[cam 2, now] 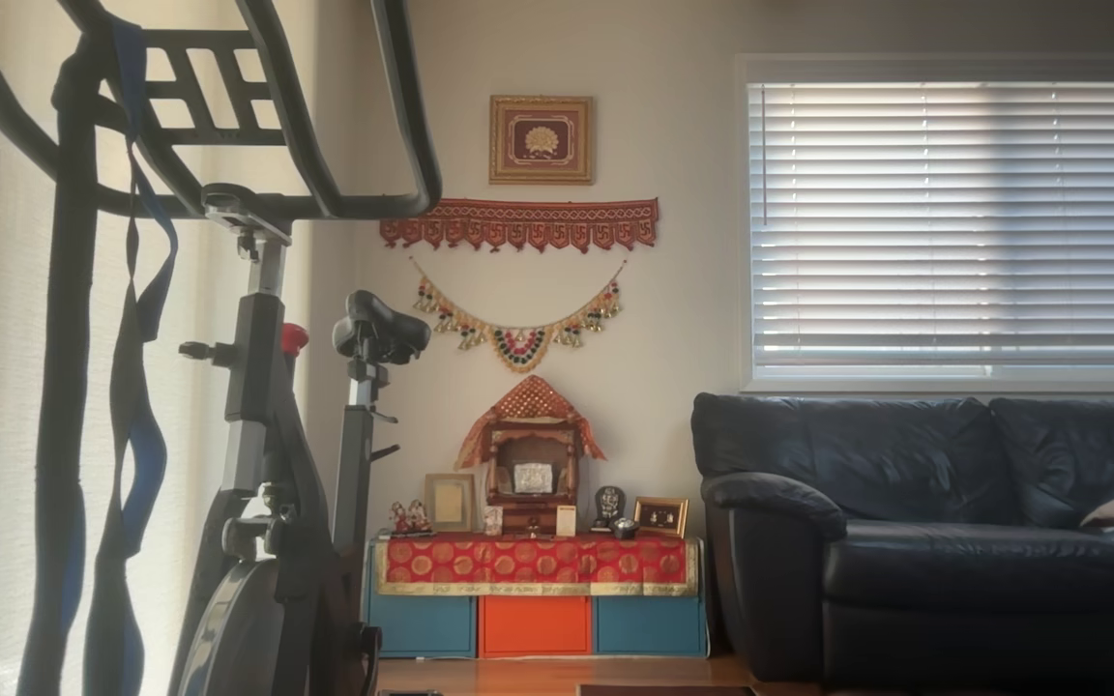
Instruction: Sort medicines into box.
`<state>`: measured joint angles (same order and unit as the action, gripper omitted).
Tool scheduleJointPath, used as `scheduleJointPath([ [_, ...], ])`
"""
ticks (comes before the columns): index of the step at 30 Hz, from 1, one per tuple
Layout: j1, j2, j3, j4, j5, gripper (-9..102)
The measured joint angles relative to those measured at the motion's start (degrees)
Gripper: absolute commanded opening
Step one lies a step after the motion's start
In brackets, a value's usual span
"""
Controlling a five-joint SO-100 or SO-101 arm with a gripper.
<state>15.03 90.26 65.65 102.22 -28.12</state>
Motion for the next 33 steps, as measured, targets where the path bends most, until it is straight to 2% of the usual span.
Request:
scheduleJointPath([
  [9, 6.94, 6.59, 9.84, -4.39, -1.41, 1],
  [22, 16.96, 23.38, 37.27, -29.53, 2.99, 1],
  [33, 17.05, 25.31, 42.19, -37.71, 4.31, 1],
])
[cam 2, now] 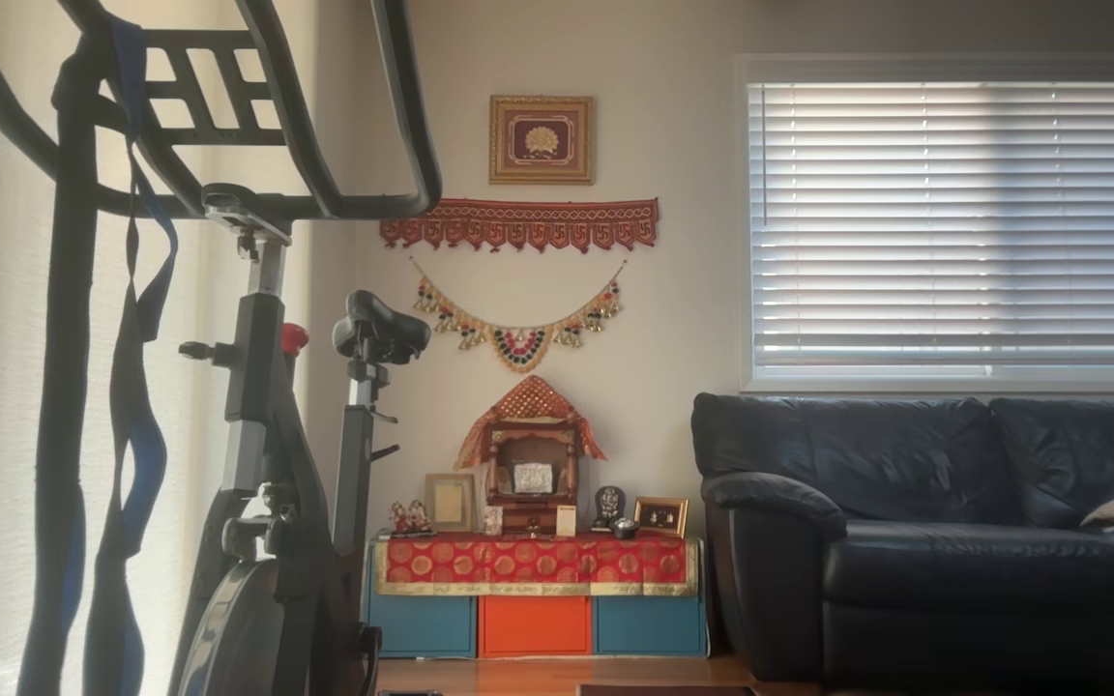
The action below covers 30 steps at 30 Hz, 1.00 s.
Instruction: Sort medicines into box.
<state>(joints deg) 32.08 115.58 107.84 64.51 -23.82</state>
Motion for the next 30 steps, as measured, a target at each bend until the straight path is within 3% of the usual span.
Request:
scheduleJointPath([
  [30, 2.64, -4.04, 3.08, 0.35, -2.55, 2],
])
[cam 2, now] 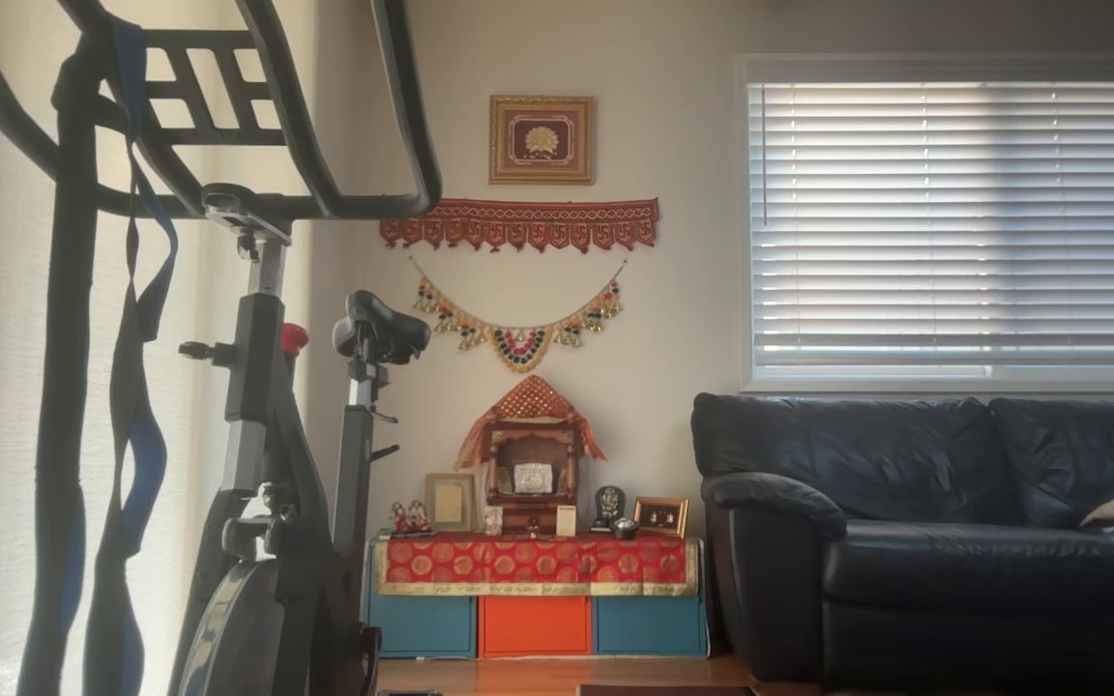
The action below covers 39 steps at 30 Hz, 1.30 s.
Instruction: Sort medicines into box.
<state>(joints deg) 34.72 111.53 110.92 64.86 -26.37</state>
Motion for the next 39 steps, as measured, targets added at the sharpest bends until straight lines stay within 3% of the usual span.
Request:
scheduleJointPath([
  [14, 1.67, -0.53, 0.0, -1.49, 0.0, 16],
  [39, 2.64, -2.29, 1.41, -4.92, 1.76, 22],
])
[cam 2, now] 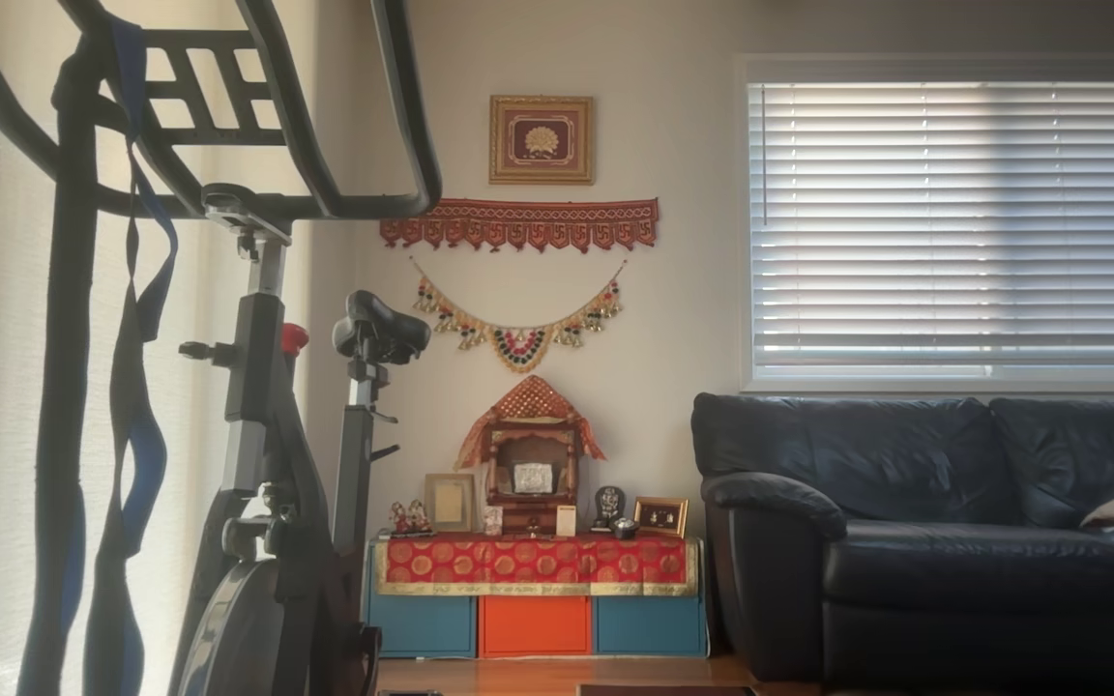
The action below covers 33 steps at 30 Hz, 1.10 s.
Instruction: Sort medicines into box.
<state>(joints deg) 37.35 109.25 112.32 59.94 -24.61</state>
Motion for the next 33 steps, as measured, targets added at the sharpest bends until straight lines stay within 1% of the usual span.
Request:
scheduleJointPath([
  [8, 0.0, -0.09, 0.18, 0.0, 0.79, 21],
  [22, 0.26, -2.99, 0.26, -2.02, 6.86, 18],
  [28, 0.44, -3.34, 0.26, -2.64, 7.56, 17],
  [33, 0.62, -3.34, 0.44, -2.99, 8.44, 18],
])
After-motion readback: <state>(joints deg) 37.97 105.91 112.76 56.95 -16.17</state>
